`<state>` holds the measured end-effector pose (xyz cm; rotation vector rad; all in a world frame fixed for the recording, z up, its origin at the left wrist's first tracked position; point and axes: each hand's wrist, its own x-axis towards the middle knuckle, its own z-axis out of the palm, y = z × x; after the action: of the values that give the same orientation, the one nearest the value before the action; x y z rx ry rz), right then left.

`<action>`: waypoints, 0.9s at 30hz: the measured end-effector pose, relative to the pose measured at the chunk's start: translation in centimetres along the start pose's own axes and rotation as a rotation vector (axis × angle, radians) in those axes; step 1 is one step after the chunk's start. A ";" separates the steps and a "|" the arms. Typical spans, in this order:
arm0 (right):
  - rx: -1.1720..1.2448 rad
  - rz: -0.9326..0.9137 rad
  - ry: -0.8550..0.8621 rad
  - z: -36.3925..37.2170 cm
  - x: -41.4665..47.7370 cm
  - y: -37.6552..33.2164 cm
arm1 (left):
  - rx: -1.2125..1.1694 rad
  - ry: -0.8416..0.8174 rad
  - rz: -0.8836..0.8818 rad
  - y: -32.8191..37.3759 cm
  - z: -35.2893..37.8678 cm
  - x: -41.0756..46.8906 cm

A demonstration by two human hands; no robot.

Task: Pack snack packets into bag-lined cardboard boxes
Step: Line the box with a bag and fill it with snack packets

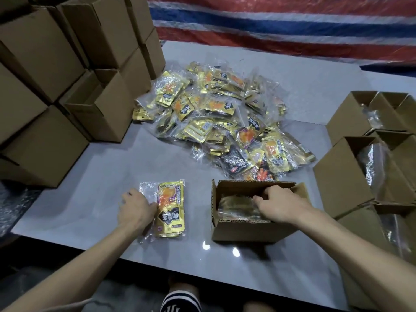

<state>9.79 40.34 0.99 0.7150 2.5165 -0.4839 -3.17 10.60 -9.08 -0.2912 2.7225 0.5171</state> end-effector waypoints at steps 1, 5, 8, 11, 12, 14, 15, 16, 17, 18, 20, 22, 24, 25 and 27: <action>-0.015 -0.002 0.018 -0.1 -0.3 -0.1 | -0.041 -0.023 -0.055 0.0 -0.2 0.1; 0.007 -0.012 0.050 -0.6 -1.2 -0.2 | -0.196 -0.128 -0.150 -0.1 -1.1 0.7; 0.032 -0.028 0.068 -1.0 -1.9 0.0 | -0.411 -0.223 -0.143 0.4 -1.3 0.1; 0.053 -0.055 0.085 -1.3 -2.6 0.4 | -0.553 -0.320 -0.030 1.9 -2.4 -1.0; 0.059 -0.071 0.090 -1.3 -2.7 0.4 | -0.582 -0.341 0.008 2.5 -3.0 -1.4; 0.067 -0.101 0.102 -1.4 -3.1 0.5 | -0.610 -0.357 0.087 4.0 -4.4 -2.4; 0.074 -0.112 0.115 -1.4 -3.3 0.4 | -0.605 -0.353 0.133 4.8 -5.1 -2.9; 0.082 -0.121 0.130 -1.4 -3.5 0.4 | -0.588 -0.349 0.185 5.6 -5.9 -3.4; 0.088 -0.129 0.146 -1.5 -3.7 0.4 | -0.576 -0.355 0.242 6.4 -6.7 -3.9; 0.091 -0.137 0.159 -1.7 -3.9 0.4 | -0.576 -0.367 0.301 7.2 -7.6 -4.5; 0.100 -0.162 0.181 -2.0 -4.4 0.3 | -0.596 -0.383 0.410 8.8 -9.7 -5.8; 0.126 -0.194 0.202 -2.5 -4.7 0.4 | -0.596 -0.372 0.498 10.3 -11.8 -7.1; 0.161 -0.220 0.224 -3.0 -5.0 0.4 | -0.558 -0.354 0.593 11.5 -13.6 -8.3; 0.183 -0.228 0.238 -3.2 -5.2 0.5 | -0.531 -0.338 0.644 12.0 -14.3 -8.9; 0.242 -0.245 0.272 -3.9 -5.6 0.5 | -0.479 -0.287 0.739 13.0 -15.6 -10.0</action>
<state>12.92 40.31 7.01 0.5937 2.8505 -0.8382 -2.09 17.76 12.39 0.6569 2.3183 1.2920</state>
